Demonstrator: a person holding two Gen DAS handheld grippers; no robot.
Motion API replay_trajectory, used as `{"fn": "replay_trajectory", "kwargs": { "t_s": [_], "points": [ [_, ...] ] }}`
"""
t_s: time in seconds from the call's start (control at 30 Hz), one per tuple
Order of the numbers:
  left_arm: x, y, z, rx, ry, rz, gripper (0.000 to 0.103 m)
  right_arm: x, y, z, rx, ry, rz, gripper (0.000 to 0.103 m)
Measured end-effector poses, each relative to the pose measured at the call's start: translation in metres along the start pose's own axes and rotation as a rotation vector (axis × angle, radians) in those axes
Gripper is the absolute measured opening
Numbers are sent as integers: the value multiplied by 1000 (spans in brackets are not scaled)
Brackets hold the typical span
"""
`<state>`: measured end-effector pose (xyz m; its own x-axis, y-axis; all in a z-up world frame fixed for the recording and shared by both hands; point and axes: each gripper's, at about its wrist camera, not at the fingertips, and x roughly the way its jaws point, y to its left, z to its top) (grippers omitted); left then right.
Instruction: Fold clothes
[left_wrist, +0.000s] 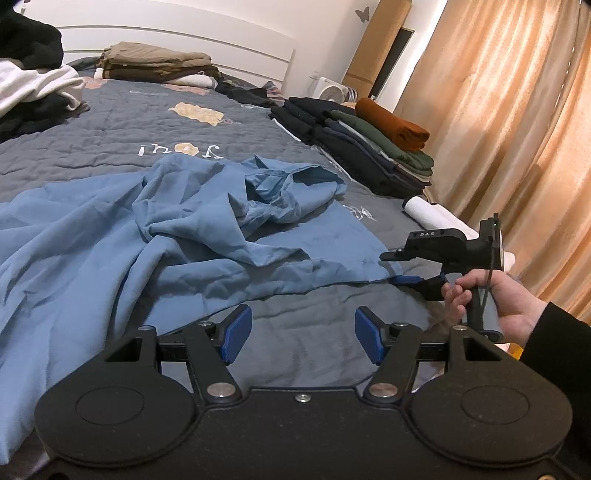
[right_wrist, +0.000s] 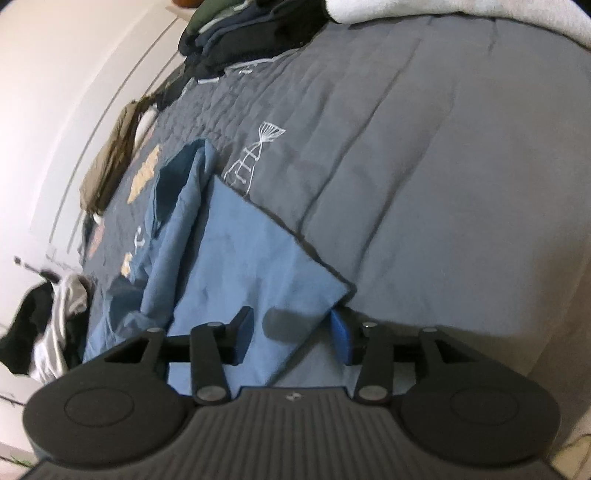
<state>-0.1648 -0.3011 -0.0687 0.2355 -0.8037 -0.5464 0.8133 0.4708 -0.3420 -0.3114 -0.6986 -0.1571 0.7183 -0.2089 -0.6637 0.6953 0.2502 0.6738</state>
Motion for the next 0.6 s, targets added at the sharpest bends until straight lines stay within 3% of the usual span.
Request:
{"fn": "replay_trajectory", "kwargs": {
  "t_s": [0.27,0.6],
  "points": [
    [0,0,0,1,-1,2,61,-3,0,1,59,-35,43,45],
    [1,-2,0,8,-2,-6,61,1,-22,-3,231,-34,123,45]
  ]
}}
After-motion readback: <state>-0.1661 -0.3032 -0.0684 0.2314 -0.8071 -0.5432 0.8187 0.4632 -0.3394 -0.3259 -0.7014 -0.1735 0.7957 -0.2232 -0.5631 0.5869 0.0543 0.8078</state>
